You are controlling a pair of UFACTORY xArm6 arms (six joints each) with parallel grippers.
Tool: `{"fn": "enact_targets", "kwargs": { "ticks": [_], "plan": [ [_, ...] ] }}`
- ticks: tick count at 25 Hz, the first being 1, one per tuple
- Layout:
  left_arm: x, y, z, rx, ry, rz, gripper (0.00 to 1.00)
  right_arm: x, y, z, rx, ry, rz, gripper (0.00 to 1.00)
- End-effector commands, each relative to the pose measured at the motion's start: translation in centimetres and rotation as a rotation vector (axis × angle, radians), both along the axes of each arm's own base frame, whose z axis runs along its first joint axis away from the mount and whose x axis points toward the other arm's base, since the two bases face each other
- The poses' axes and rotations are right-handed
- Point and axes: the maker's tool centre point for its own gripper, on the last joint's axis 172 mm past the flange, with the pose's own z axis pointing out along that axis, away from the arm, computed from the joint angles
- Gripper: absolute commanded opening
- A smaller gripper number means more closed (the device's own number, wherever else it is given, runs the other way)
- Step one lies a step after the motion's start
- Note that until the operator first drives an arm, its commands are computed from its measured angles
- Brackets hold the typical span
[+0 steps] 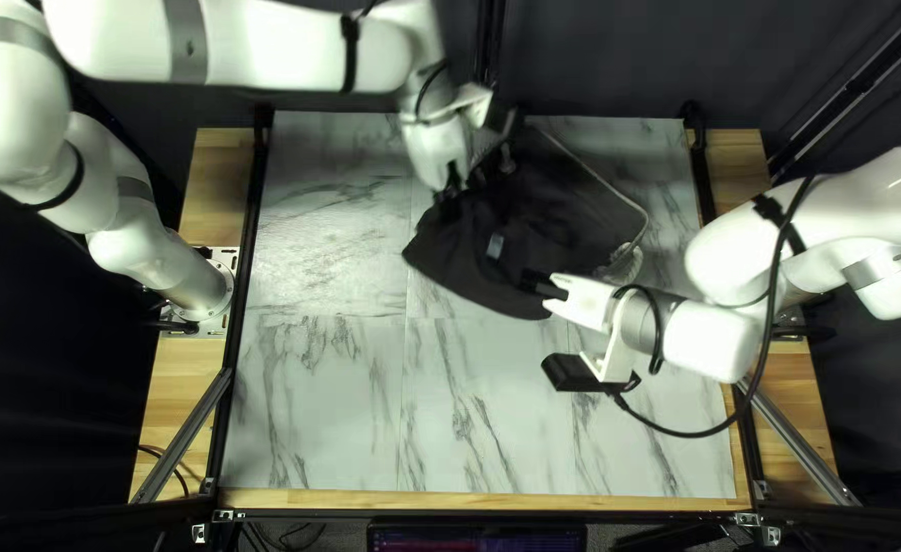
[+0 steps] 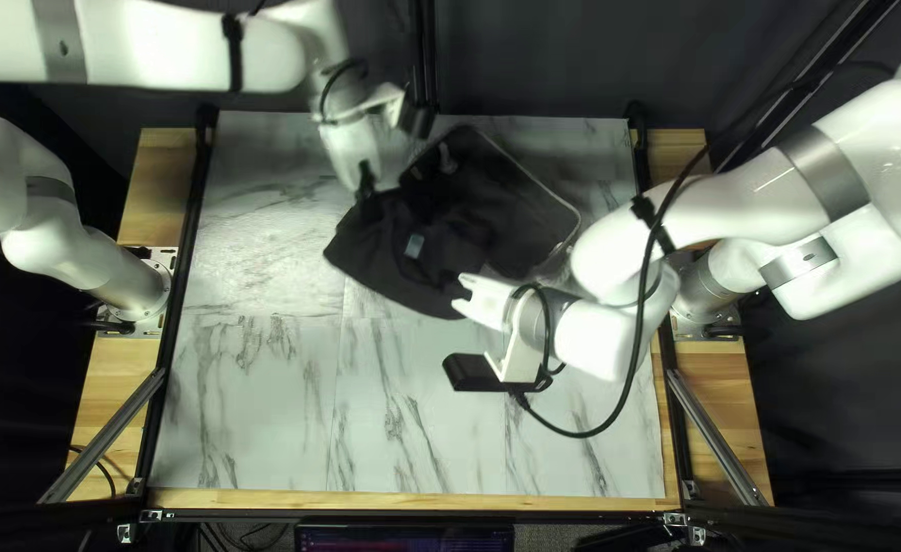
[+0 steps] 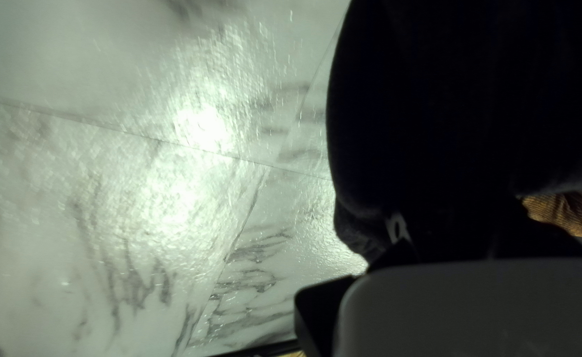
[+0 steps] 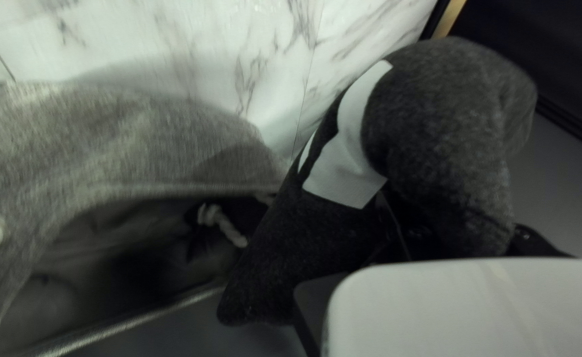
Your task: Pick up a folded sweatshirt and place it into a fabric basket
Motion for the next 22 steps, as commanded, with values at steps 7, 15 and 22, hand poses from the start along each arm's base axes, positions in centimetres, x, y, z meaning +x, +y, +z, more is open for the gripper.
{"fn": "enact_targets", "kwargs": {
  "ticks": [7,15,22],
  "plan": [
    [1.9,4.7,-1.8,-0.012,0.012,-0.007,0.02,-3.7,-5.0,-1.1,0.027,-0.052,-0.042,0.0],
    [3.2,5.2,-2.8,-0.009,-0.022,-0.039,0.0,-4.2,-7.8,-2.0,0.031,-0.052,-0.097,0.0],
    [3.4,5.2,-1.6,0.077,-0.123,-0.085,0.0,-4.1,-7.3,-1.4,0.026,-0.049,-0.103,0.0]
  ]
}}
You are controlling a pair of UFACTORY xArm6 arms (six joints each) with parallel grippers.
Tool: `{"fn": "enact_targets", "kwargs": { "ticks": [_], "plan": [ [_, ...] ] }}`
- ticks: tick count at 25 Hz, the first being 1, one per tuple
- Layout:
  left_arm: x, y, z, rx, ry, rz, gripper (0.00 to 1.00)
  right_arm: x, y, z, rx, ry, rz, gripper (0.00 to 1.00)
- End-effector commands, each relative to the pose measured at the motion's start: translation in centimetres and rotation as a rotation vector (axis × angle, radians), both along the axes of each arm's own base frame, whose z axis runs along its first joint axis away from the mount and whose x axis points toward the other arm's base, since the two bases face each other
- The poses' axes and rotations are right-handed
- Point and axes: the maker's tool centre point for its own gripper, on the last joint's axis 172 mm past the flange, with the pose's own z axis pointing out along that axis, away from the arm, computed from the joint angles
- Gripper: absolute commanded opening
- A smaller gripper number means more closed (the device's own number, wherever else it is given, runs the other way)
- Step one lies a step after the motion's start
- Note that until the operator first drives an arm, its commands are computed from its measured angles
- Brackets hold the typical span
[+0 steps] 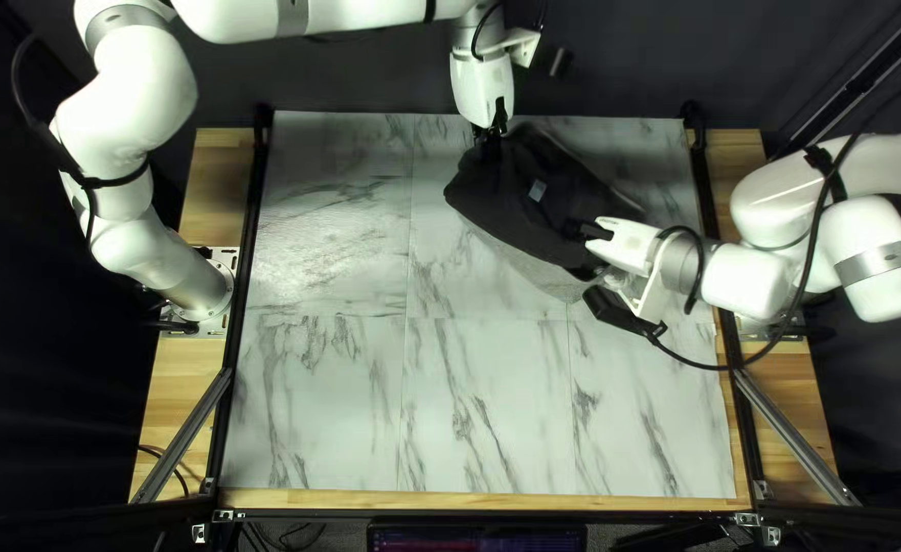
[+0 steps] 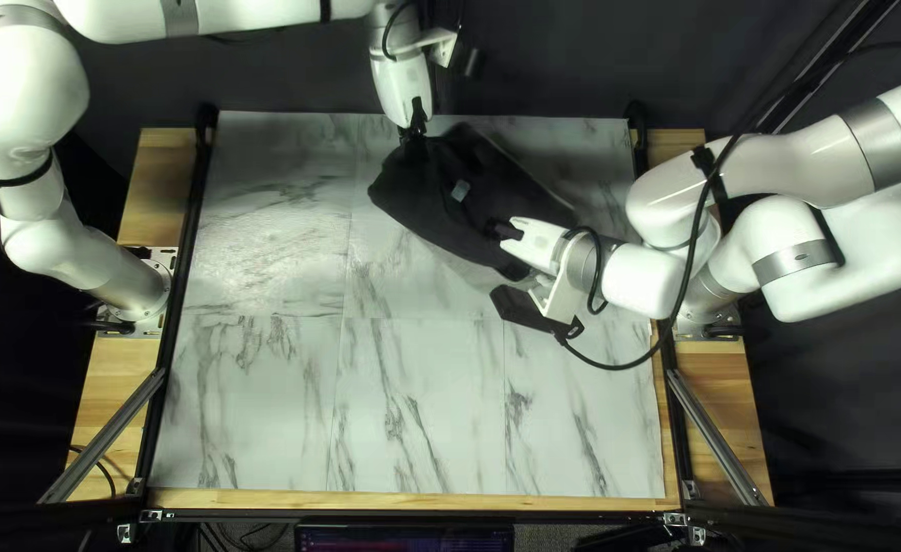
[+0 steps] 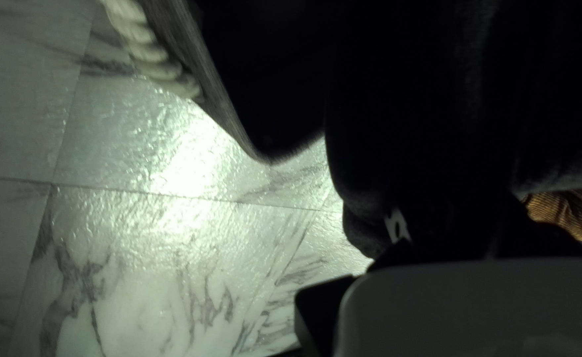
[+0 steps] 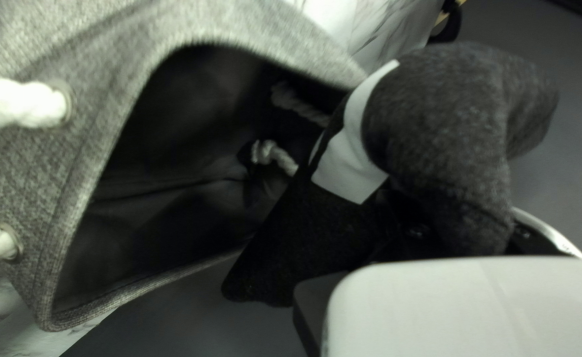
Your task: Pick up a folded sweatshirt and place it into a fabric basket
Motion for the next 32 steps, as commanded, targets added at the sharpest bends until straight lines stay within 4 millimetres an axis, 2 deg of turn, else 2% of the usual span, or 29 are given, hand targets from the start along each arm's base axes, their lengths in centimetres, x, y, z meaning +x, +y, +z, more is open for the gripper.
{"fn": "enact_targets", "kwargs": {
  "ticks": [1,10,16,23,26,32],
  "plan": [
    [0.1,0.1,1.1,0.075,-0.077,-0.031,0.0,0.2,0.2,0.7,-0.006,0.005,-0.001,0.0],
    [1.5,0.4,0.9,0.213,-0.188,-0.111,0.0,0.5,0.4,1.0,-0.003,0.004,-0.015,0.0],
    [2.8,0.7,1.8,0.316,-0.272,-0.186,0.0,0.5,0.7,0.7,0.006,0.001,-0.015,0.0],
    [2.4,1.9,1.8,0.359,-0.318,-0.2,0.0,-0.2,0.4,0.3,0.014,-0.005,-0.03,0.0],
    [1.9,2.9,1.2,0.356,-0.325,-0.184,0.0,-0.6,0.0,0.1,0.019,-0.004,-0.052,0.0],
    [2.5,4.2,0.6,0.348,-0.311,-0.162,0.0,-0.6,-0.3,-0.9,0.032,0.0,-0.079,0.0]
  ]
}}
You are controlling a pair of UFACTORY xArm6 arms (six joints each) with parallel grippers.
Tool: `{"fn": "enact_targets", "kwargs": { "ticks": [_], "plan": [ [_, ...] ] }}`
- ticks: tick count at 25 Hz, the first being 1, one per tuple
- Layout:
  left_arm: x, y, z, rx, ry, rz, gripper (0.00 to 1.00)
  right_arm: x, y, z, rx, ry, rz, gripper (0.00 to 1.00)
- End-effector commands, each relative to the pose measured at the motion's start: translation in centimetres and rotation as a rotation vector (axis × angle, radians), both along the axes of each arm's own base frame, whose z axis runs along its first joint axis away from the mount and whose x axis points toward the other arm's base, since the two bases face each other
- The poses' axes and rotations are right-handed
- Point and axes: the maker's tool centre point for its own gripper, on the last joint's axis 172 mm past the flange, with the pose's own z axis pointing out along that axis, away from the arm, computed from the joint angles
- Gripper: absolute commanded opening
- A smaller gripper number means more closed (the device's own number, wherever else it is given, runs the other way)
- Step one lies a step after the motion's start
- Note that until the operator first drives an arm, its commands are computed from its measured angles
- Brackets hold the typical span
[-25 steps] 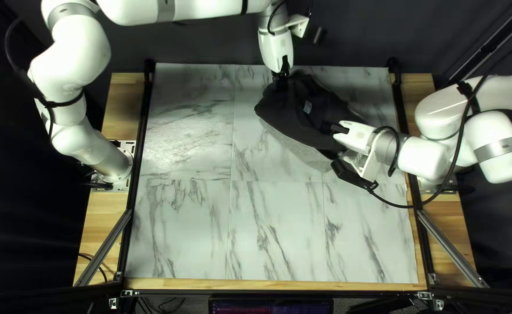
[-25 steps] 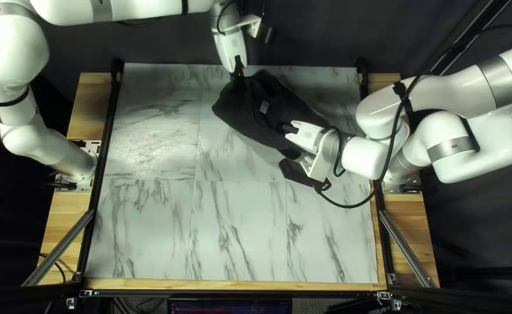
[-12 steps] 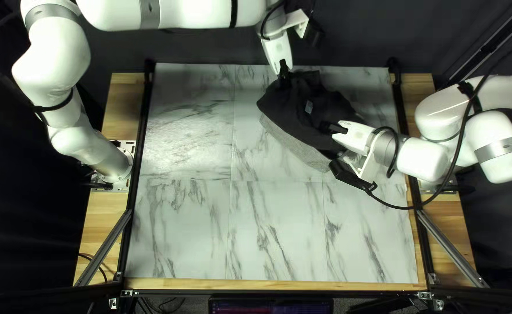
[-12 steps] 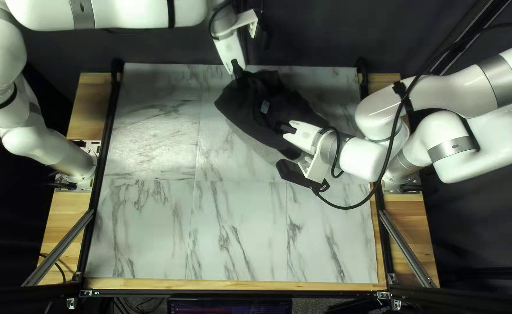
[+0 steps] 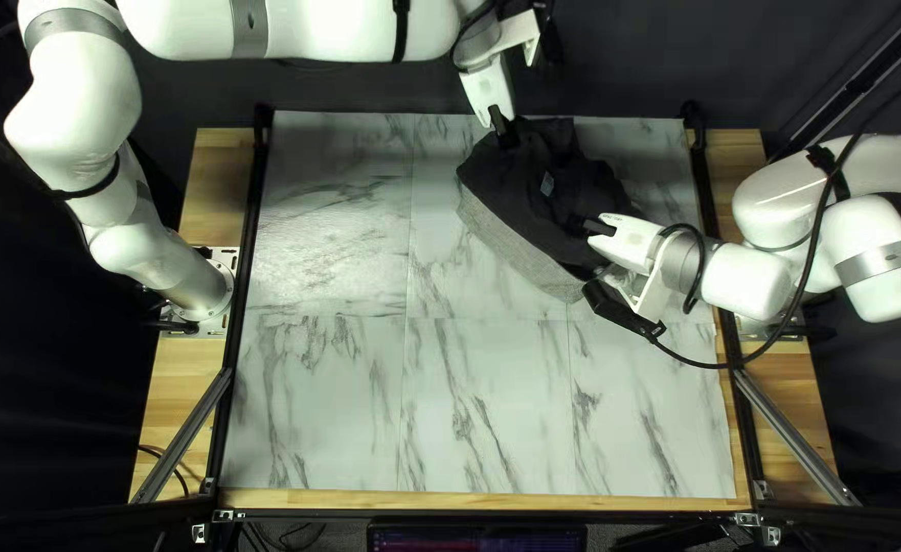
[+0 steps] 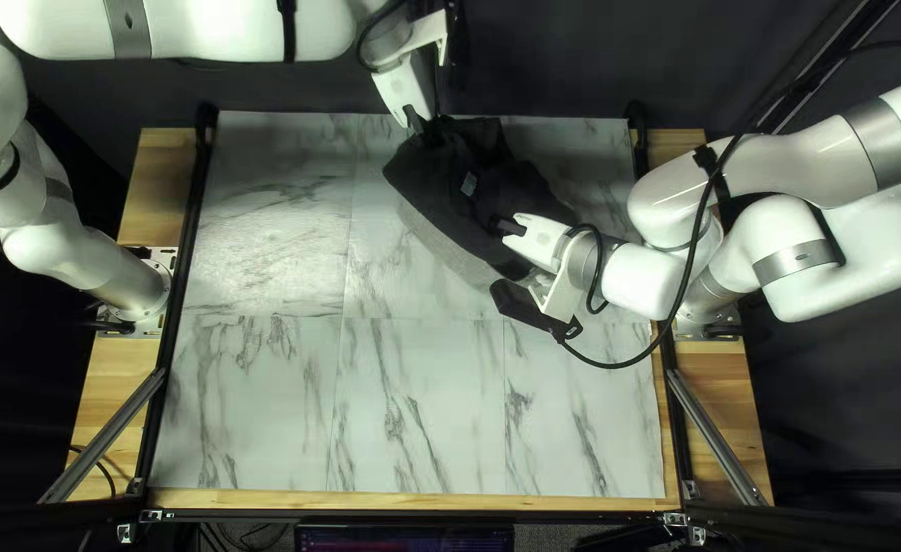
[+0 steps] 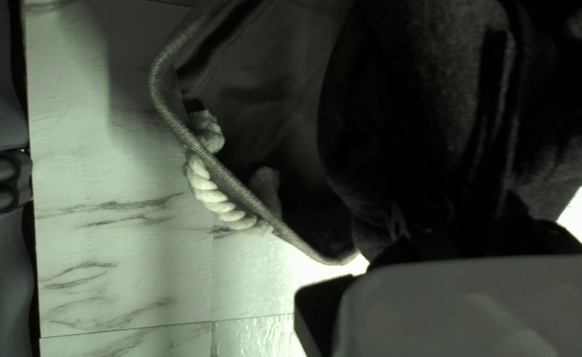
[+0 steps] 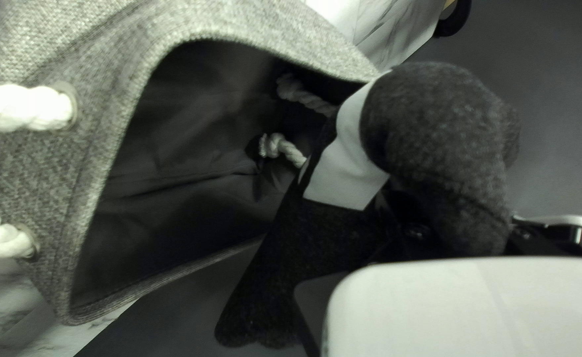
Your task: Pick up a folded sweatshirt and place it into a fabric basket
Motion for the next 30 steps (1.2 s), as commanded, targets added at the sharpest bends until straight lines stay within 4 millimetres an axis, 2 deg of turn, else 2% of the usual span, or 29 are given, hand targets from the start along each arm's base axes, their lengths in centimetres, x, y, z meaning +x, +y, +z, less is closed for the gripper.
{"fn": "enact_targets", "kwargs": {
  "ticks": [1,9,13,19,22,30],
  "plan": [
    [0.4,0.7,-0.2,-0.006,0.009,0.012,0.0,0.0,-0.1,-0.8,0.009,0.003,-0.016,0.0],
    [0.8,1.3,-0.8,0.0,0.015,0.008,0.0,0.0,-0.4,-3.2,0.057,-0.042,-0.052,0.0],
    [0.8,1.4,-1.1,0.001,0.016,0.01,0.0,-1.4,-0.8,-2.6,0.071,-0.05,-0.064,0.0],
    [2.6,1.7,-1.4,0.002,0.027,0.01,0.0,-3.4,-0.3,-1.8,0.075,-0.053,-0.08,0.0],
    [3.1,1.9,-1.5,0.001,0.028,0.004,0.0,-3.4,0.0,-2.4,0.074,-0.045,-0.086,0.0],
    [2.5,2.7,-2.8,-0.009,0.021,0.0,0.0,-4.0,-0.6,-3.5,0.078,-0.037,-0.108,0.0]
  ]
}}
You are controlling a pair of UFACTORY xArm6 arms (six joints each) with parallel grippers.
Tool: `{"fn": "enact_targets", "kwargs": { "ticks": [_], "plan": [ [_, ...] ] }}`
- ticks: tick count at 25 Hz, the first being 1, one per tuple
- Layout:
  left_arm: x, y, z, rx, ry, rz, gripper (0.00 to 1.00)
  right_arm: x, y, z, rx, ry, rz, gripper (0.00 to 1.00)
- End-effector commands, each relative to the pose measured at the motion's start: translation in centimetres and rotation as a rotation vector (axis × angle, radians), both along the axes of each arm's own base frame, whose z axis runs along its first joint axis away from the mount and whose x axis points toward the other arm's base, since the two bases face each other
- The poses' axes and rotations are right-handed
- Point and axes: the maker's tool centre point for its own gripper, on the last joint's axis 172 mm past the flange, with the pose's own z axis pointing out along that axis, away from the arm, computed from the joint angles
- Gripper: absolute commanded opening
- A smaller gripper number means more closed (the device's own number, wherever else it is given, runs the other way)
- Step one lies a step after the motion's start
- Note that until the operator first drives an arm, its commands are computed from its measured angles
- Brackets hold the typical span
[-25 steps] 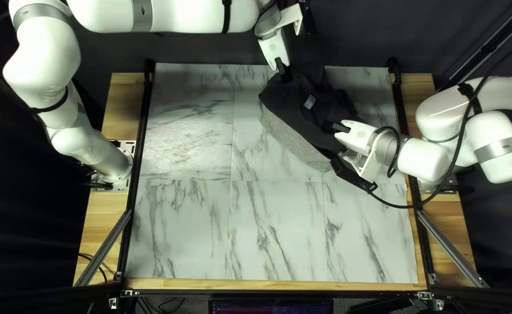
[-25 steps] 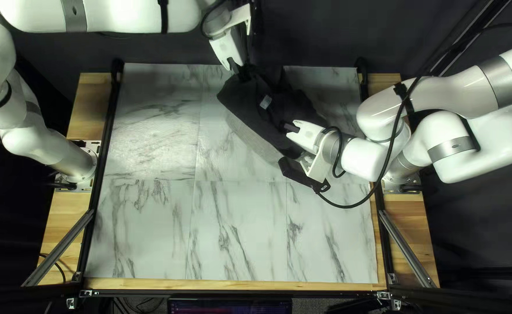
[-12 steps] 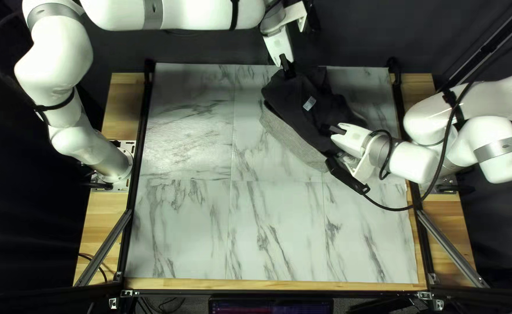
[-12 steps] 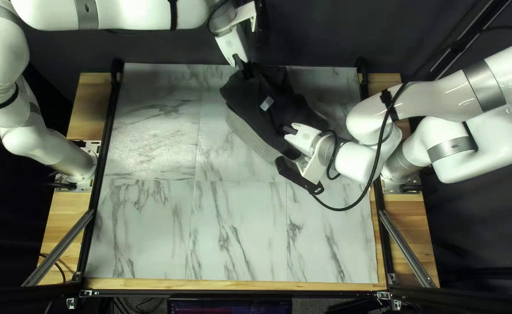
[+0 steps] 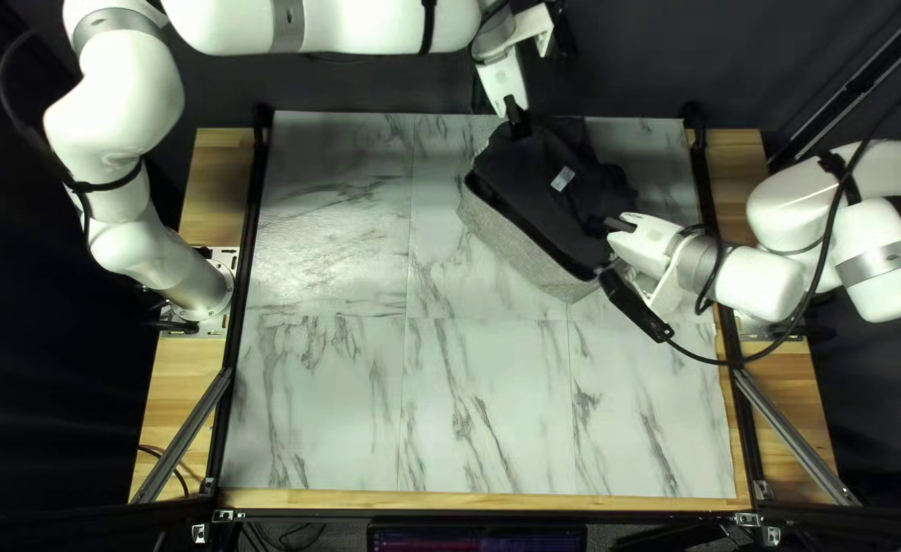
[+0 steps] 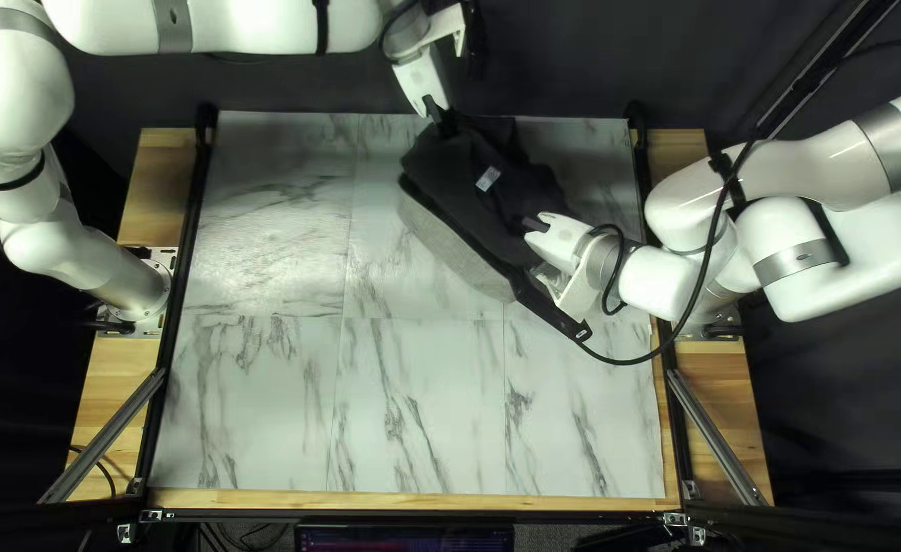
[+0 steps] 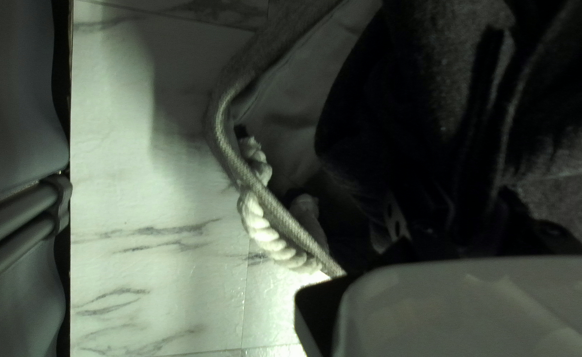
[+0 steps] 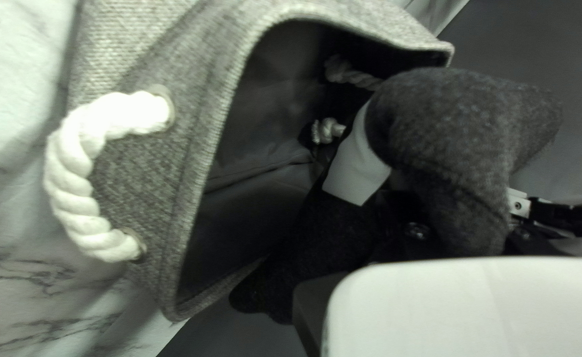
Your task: Pick up a folded sweatshirt and place it into a fabric basket
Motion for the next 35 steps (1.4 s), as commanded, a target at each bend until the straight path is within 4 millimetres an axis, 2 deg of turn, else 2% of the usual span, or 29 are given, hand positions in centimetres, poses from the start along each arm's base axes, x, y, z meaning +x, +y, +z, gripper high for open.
{"fn": "enact_targets", "kwargs": {
  "ticks": [1,8,9,10,12,18,23,24,25,26,27,28,29,31,35],
  "plan": [
    [-0.1,0.3,-0.4,-0.004,-0.003,0.0,0.0,-0.1,-0.3,-0.1,0.002,0.002,-0.012,0.0],
    [-0.4,1.1,-1.9,-0.009,-0.001,0.009,0.0,0.4,-0.8,-0.9,0.005,0.016,-0.025,0.0],
    [-0.4,1.1,-2.2,-0.008,0.001,0.011,0.0,0.5,-0.8,-1.4,0.009,0.027,-0.027,0.05],
    [-0.4,1.0,-2.2,-0.007,0.002,0.013,0.0,0.7,-0.9,-1.8,0.011,0.034,-0.028,0.0],
    [-0.5,1.0,-2.2,-0.006,0.0,0.011,0.0,1.0,-1.1,-2.6,0.016,0.04,-0.029,0.0],
    [-1.9,0.4,-1.1,0.002,-0.01,0.002,0.0,1.8,-1.4,-4.4,0.033,0.055,-0.029,0.0],
    [-3.7,-1.5,0.3,0.01,-0.02,-0.018,0.01,2.2,-1.7,-4.8,0.039,0.059,-0.029,0.0],
    [-4.4,-2.1,0.8,0.016,-0.024,-0.021,0.08,2.4,-1.7,-4.5,0.038,0.06,-0.028,0.0],
    [-4.8,-2.6,0.9,0.017,-0.028,-0.025,0.33,2.4,-1.7,-4.3,0.038,0.062,-0.027,0.0],
    [-5.1,-3.0,0.9,0.017,-0.029,-0.027,0.84,2.4,-1.7,-4.2,0.038,0.064,-0.028,0.0],
    [-5.8,-4.0,0.8,0.016,-0.03,-0.028,0.88,2.3,-1.8,-4.1,0.038,0.067,-0.029,0.0],
    [-6.1,-4.5,0.6,0.014,-0.031,-0.028,0.97,2.2,-1.8,-4.1,0.038,0.069,-0.03,0.0],
    [-7.0,-5.4,0.1,0.012,-0.03,-0.023,1.0,2.0,-1.8,-4.1,0.038,0.072,-0.031,0.0],
    [-8.4,-7.0,-0.8,-0.001,-0.025,-0.018,1.0,1.7,-1.7,-4.2,0.04,0.079,-0.031,0.0],
    [-11.2,-11.5,-3.1,-0.04,0.007,-0.009,1.0,1.6,-1.8,-4.4,0.048,0.097,-0.033,0.0]
  ]
}}
